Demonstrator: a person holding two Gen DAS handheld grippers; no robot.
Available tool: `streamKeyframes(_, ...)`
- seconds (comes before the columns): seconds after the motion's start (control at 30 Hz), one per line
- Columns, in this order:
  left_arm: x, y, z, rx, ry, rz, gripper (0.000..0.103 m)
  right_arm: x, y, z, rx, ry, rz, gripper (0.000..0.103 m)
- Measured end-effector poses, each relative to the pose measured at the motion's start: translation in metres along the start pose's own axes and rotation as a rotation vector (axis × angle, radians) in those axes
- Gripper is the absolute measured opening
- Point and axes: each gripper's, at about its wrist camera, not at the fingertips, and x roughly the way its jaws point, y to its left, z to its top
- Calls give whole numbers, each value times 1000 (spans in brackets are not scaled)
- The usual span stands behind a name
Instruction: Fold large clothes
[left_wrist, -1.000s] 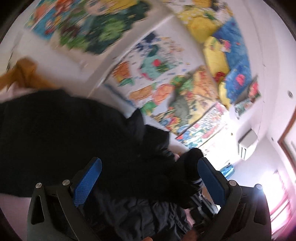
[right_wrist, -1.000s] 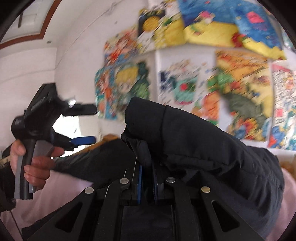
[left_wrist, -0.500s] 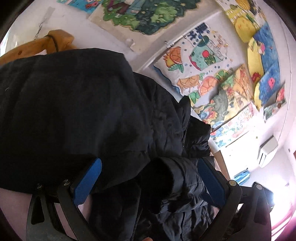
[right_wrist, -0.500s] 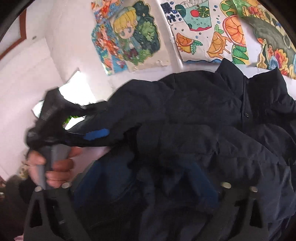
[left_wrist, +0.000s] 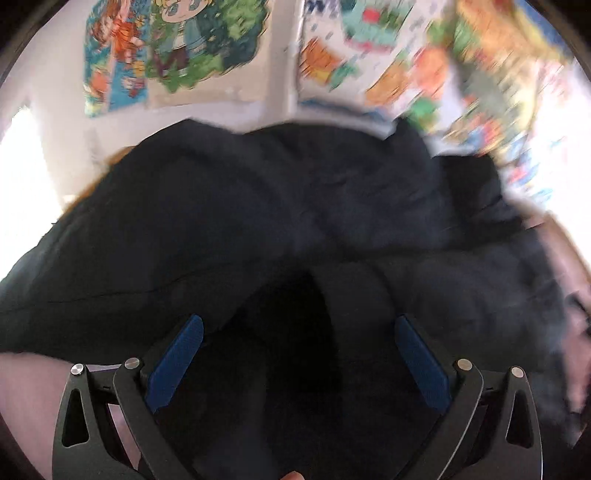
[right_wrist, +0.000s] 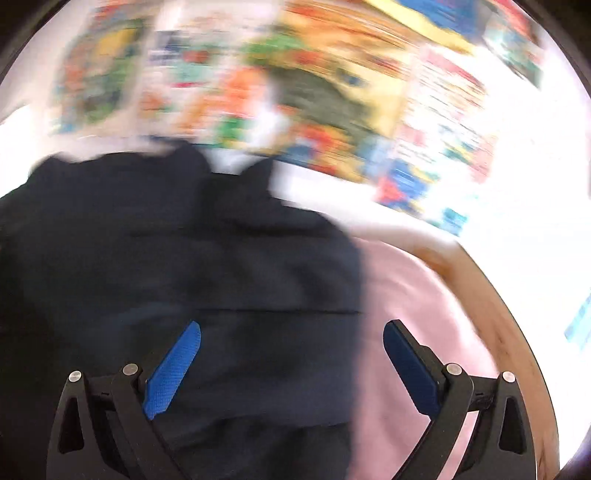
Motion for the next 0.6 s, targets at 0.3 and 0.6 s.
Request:
streamKeyframes(0.3,48,0,-27,-9,108,145,102,79,-7,-34,13,143,-26,101)
streamKeyframes(0.6,22,35,-39,-185,43,-33,102,67,-19,-31,65,105,12,103)
